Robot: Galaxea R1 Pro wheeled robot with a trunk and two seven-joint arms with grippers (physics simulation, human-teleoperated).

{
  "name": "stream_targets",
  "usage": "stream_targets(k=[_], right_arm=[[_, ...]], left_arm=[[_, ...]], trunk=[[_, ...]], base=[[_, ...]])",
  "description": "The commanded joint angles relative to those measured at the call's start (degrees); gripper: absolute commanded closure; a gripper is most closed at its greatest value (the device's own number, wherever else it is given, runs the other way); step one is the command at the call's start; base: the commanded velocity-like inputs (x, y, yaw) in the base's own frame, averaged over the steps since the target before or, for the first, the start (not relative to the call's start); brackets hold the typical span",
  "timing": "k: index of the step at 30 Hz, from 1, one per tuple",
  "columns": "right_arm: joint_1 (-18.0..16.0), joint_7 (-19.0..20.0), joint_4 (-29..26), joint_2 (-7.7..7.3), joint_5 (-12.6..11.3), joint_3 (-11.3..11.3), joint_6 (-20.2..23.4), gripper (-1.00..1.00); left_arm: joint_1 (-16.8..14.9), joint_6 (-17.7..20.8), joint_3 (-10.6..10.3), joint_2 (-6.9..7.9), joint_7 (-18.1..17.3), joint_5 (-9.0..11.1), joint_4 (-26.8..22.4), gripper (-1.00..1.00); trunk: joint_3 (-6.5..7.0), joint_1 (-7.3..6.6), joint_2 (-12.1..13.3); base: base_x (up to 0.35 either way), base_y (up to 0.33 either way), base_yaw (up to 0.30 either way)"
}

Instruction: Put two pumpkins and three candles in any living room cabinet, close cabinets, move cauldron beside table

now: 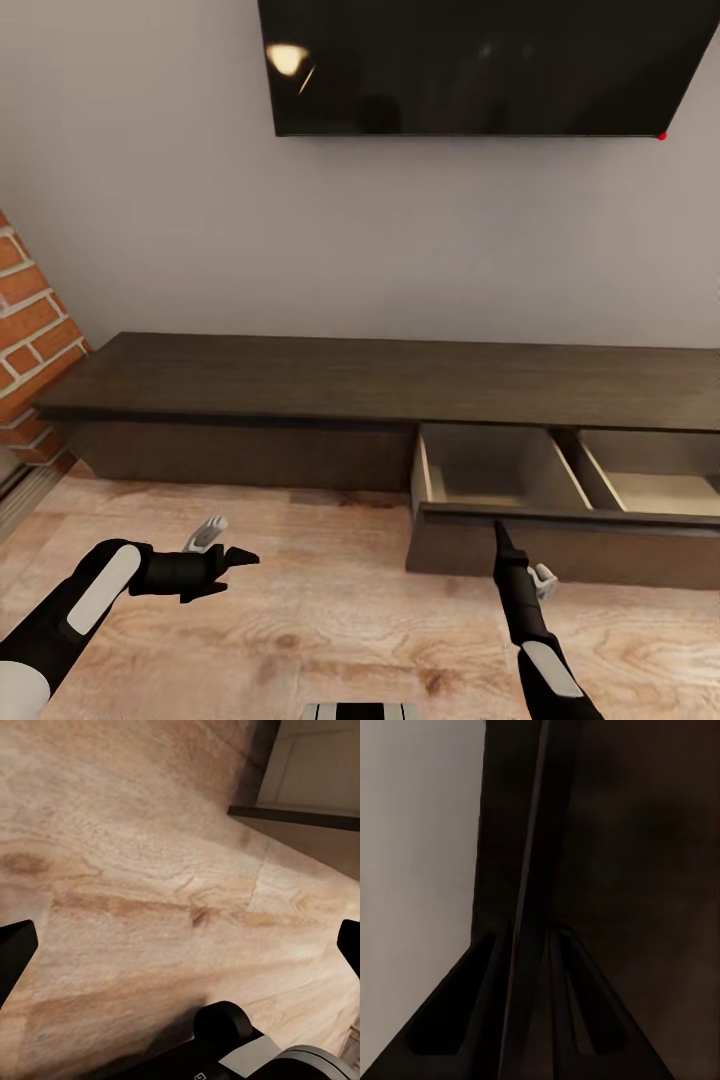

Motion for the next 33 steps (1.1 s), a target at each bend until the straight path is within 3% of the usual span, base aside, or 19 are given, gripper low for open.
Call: stream_targets(k=[1,33], right_arm=[[0.0,-1.3,1.0,-0.03,-0.6,-0.6,0.2,1.0],[0.0,-1.3,1.0,0.15,-0.6,-0.6,0.2,1.0]], left_arm=[[0.0,0.0,0.0,0.01,0.0,0.0,0.0,-1.0],[0.0,0.0,0.0,0.01,0.0,0.0,0.0,-1.0]], trunk=[[-0.01,0.01,0.0],[-0.01,0.01,0.0]], base=[[-0.076,0.0,0.0],[-0.027,0.0,0.0]])
